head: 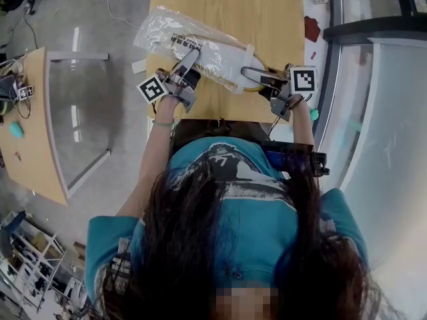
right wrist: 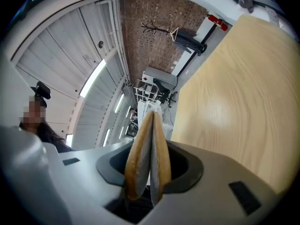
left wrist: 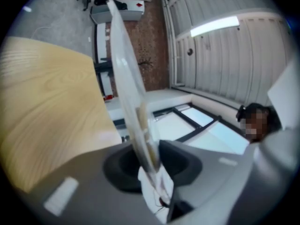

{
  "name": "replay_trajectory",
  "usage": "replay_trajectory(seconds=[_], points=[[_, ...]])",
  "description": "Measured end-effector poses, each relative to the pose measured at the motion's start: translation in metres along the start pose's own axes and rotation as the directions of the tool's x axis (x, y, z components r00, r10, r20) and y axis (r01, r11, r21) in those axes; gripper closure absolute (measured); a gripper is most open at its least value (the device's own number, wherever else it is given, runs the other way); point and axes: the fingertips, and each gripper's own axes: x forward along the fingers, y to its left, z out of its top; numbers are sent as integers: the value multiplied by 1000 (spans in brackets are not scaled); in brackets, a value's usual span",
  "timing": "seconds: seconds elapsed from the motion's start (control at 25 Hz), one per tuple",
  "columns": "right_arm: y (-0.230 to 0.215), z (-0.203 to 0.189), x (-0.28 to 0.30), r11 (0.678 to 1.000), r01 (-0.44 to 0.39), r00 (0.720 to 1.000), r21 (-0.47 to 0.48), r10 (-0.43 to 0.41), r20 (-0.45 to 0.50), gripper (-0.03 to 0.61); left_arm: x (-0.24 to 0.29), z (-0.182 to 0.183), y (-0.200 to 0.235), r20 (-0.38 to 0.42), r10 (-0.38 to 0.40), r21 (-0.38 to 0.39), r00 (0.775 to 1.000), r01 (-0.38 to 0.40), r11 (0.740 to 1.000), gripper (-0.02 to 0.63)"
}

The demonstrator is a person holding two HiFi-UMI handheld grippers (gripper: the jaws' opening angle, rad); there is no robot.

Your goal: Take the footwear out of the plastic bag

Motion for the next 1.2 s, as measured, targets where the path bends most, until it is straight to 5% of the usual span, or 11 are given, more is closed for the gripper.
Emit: replay_trajectory(seconds=[0.28, 0.48, 0.72, 0.92, 1.0, 1.12, 1.2], points=[[2, 0, 1, 998, -12, 1000, 56, 12, 6, 420, 5, 8, 5, -26, 12, 14, 1000, -12, 1000, 502], [10, -12, 2, 994, -79, 997, 70, 80, -16, 419, 11, 14, -8, -28, -58, -1, 998, 58, 998, 522], [0, -31, -4, 998, -22, 992, 50, 28, -121, 425, 13, 20, -5, 7, -63, -21, 998, 63, 998, 525], [-3, -37, -3, 997, 14, 981, 75, 1, -191, 471, 11, 17, 4, -37, 7, 63, 999, -5, 998, 500], [-6, -40, -13, 996, 31, 979, 85, -13, -203, 476, -1, 36, 17, 78, 60, 51, 995, -65, 997, 499], [-13, -43, -37, 994, 78, 979, 82, -61, -195, 477, -36, 91, 38, 344, 124, -21, 931, -124, 992, 614], [-16, -42, -53, 991, 105, 983, 79, -91, -161, 479, -46, 111, 41, 356, 137, 5, 924, -148, 989, 615]])
